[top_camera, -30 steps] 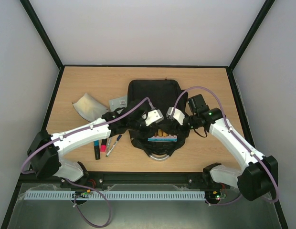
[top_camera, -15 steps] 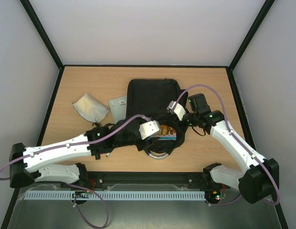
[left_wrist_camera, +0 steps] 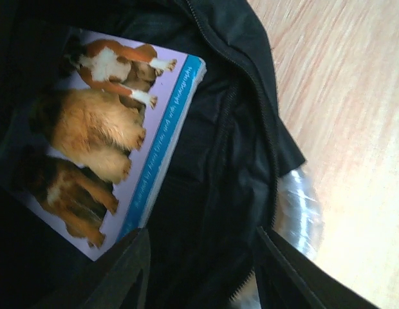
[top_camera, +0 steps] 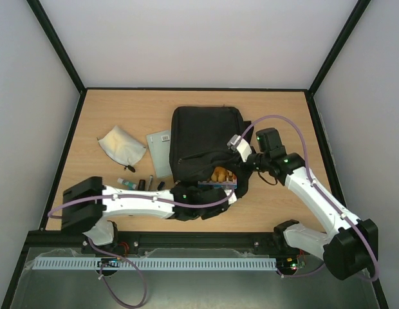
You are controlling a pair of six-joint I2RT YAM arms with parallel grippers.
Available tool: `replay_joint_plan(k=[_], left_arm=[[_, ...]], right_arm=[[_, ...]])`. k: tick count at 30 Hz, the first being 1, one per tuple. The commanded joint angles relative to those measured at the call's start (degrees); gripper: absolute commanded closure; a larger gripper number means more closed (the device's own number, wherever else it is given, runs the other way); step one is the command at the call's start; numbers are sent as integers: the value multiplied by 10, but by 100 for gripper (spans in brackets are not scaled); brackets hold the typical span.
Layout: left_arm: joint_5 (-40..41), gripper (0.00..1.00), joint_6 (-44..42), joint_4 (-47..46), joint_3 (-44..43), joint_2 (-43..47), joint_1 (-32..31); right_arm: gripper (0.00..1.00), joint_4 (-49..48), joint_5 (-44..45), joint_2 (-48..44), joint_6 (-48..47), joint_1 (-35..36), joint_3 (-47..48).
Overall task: Pack the student bag
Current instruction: Place the book in the student bag.
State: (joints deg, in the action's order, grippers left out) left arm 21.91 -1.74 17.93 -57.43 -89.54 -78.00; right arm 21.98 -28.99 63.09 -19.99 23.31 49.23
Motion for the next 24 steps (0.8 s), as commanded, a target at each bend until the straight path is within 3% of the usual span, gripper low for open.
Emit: replay_joint_plan(k=[1, 5, 11, 24], left_arm=[[65, 50, -39, -21, -34, -55, 6], [91, 48, -49, -26, -30, -104, 45], [101, 50, -72, -105, 0, -121, 68], [146, 58, -72, -171, -53, -211, 81]], right_arm=[[99, -32, -39, -38, 12, -1, -24], [99, -34, -51, -54, 12, -1, -35], [98, -29, -64, -54, 6, -1, -35], [98, -20, -84, -61, 0, -2, -33]])
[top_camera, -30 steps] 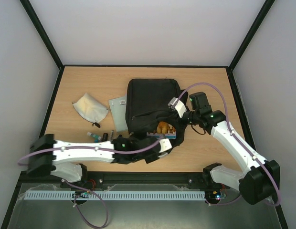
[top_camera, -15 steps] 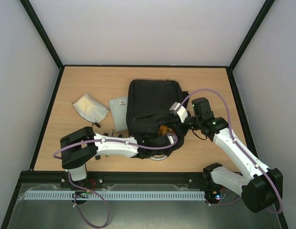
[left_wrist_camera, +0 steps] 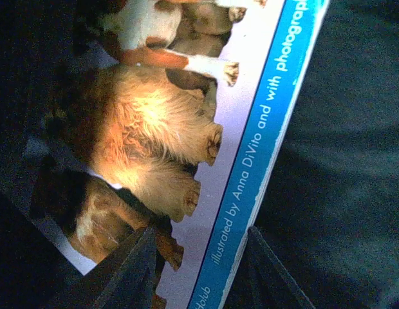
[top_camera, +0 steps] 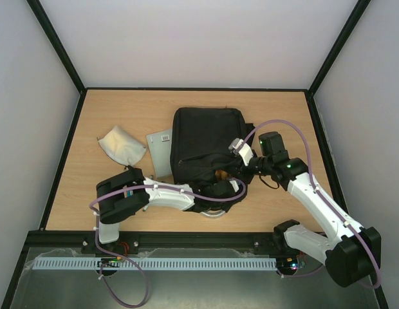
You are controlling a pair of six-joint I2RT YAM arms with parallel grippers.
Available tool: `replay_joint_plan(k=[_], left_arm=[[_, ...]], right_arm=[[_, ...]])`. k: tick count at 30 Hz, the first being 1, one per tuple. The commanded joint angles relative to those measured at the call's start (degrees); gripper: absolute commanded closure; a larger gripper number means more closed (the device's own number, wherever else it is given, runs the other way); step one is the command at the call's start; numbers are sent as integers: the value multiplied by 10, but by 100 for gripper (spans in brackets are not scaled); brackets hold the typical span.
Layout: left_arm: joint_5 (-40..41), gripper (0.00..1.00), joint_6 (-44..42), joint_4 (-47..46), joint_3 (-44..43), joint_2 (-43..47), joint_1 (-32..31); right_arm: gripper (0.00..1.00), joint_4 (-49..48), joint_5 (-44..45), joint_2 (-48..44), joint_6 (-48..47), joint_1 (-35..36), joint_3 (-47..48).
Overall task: Pack the student bag
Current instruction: Place the book in the student bag.
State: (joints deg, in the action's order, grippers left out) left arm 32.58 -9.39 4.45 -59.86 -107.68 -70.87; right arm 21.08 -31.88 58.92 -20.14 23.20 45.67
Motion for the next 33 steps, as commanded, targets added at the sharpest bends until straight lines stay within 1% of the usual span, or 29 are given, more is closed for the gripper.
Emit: replay_joint_plan(k=[1, 7, 9, 12, 14, 16, 19, 26, 29, 33], left_arm=[[52, 59, 5, -44, -32, -36, 13], [127, 63, -1, -114, -35, -58, 40], [148, 64, -21, -145, -35, -71, 53], [161, 63, -33, -160, -49, -92, 76], [154, 60, -37, -172, -49, -96, 85], [152, 56, -40, -190, -44, -94, 86], [146, 49, -33, -187, -40, -84, 79], [146, 43, -7, -165, -3, -8, 34], [108, 42, 7, -145, 14, 40, 22], [26, 41, 7, -131, 49, 92, -8]], right_arm=[[98, -10, -59, -21, 1, -1, 2], [98, -12, -59, -28, 2, -2, 2], [99, -14, -50, -25, 2, -3, 2], [99, -17, -39, -24, 3, -4, 1], [99, -17, -38, -25, 4, -7, 0], [99, -20, -31, -24, 6, -11, 0], [99, -25, -21, -20, 9, -13, -1], [99, -34, 0, -14, 12, -13, -4], [99, -39, 13, -12, 15, -13, -5], [99, -42, 23, -7, 18, -13, -6]])
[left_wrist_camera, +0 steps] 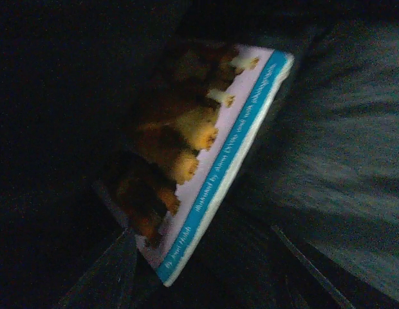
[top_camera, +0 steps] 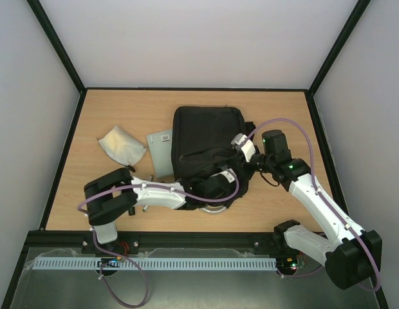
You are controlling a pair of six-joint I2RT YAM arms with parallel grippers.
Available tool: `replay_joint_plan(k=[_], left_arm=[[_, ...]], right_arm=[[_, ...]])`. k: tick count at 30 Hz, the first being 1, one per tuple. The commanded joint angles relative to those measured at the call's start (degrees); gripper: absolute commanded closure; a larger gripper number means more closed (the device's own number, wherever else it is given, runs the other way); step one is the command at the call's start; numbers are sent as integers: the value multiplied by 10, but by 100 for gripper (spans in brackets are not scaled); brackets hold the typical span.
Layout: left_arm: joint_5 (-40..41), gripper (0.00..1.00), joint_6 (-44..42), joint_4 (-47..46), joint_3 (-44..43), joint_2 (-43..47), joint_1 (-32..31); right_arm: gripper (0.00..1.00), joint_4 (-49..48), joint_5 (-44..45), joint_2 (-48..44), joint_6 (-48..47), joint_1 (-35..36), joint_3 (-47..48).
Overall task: Pack the student bag
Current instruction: Place the book in the student bag, then adjust the student bag at the center of the board.
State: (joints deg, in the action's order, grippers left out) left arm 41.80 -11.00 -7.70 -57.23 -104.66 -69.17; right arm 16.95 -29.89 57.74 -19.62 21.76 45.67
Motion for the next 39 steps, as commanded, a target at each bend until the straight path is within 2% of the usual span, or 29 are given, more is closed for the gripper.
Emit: replay_joint_plan(k=[1, 6, 12, 16, 21, 24, 26, 28, 35, 39], left_arm=[[-85, 41, 22, -2, 27, 71, -34], [-117, 40, 57, 43, 33, 114, -80], [-137, 39, 131, 40, 77, 248, -98], [-132, 28, 181, 24, 123, 351, -79], [-142, 26, 329, 105, 115, 381, 48], [-147, 20, 405, 135, 121, 393, 123], [-168, 13, 443, 135, 132, 400, 177], [-193, 7, 477, 124, 144, 404, 231], [-399, 6, 548, 32, 158, 317, 397], [-425, 6, 547, -1, 130, 242, 423]], right_arm=[[99, -1, 6, 8, 13, 1, -6], [99, -10, 45, 22, 13, 1, -9], [99, -19, 76, 29, 13, 1, -13], [99, -19, 86, 35, 10, 1, -14], [99, -19, 94, 36, 7, 1, -15], [99, -19, 96, 36, 5, 1, -16], [99, -19, 97, 35, 4, 1, -17], [99, -19, 98, 36, 3, 1, -18], [99, -12, 92, 36, -11, 1, -19], [99, -10, 96, 29, -17, 1, -21]])
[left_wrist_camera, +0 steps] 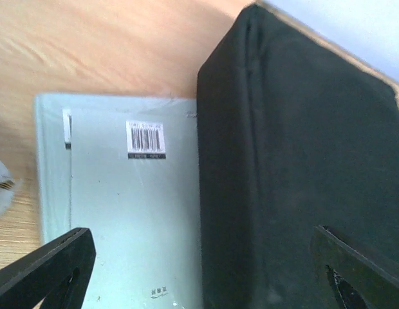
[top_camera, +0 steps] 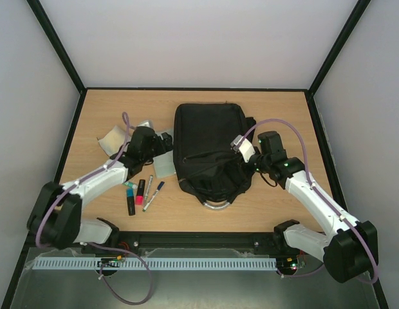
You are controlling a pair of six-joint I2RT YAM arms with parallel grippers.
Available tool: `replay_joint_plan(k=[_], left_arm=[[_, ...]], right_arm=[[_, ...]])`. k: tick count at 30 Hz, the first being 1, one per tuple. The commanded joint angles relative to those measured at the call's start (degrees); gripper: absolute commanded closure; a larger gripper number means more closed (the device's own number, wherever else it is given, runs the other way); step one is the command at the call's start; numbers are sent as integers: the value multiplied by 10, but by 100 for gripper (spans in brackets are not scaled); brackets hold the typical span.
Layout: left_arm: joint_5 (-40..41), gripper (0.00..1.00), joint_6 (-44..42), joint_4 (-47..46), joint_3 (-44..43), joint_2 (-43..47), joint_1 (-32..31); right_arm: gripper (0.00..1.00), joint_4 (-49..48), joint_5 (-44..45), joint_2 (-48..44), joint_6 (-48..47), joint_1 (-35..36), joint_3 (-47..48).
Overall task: Pack the student bag
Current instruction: Adjust the student bag at the center of the board.
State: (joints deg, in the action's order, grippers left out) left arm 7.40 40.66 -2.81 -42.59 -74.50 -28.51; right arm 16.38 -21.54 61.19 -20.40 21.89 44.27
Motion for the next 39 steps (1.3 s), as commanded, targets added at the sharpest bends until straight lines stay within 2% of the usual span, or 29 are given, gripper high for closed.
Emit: replay_joint_plan(k=[1, 5, 7, 10, 13, 18, 23, 27, 28, 29, 30, 31, 35, 39], left_arm=[[-89, 6, 27, -51, -32, -84, 18], [-130, 10, 24, -68, -87, -174, 20], [-167, 16, 30, -89, -114, -212, 16], [-183, 18, 18, -91, -166, -258, -15], [-162, 18, -4, -50, -243, -304, -58], [-180, 19, 1, -36, -325, -371, -107], [-127, 20, 7, 5, -340, -355, -122], [-86, 19, -28, 57, -326, -293, -115], [-80, 18, -38, 77, -323, -276, -112], [-74, 18, -50, 99, -322, -257, -108], [-61, 18, -63, 123, -321, -237, -106], [-40, 17, -81, 148, -317, -211, -105], [4, 11, -136, 219, -272, -108, -83], [-38, 5, -152, 245, -211, -40, -21]], right_arm=[[99, -5, 15, -6, -11, 0, -8], [99, 0, 22, -8, -17, 0, -8], [99, 14, 27, -9, -19, 0, 3], [99, 52, 38, -13, -27, 0, 22], [99, 89, 90, -36, -34, 0, 16], [99, 129, 198, -116, -63, 0, -26], [99, 144, 269, -160, -98, 0, -67], [99, 175, 250, -169, -140, 0, -83], [93, 191, 239, -168, -153, 0, -81], [73, 216, 222, -162, -172, 0, -76], [60, 250, 209, -153, -190, 0, -67], [52, 279, 203, -140, -201, 0, -54], [31, 368, 192, -111, -231, 0, 11], [17, 365, 147, -96, -213, 0, 82]])
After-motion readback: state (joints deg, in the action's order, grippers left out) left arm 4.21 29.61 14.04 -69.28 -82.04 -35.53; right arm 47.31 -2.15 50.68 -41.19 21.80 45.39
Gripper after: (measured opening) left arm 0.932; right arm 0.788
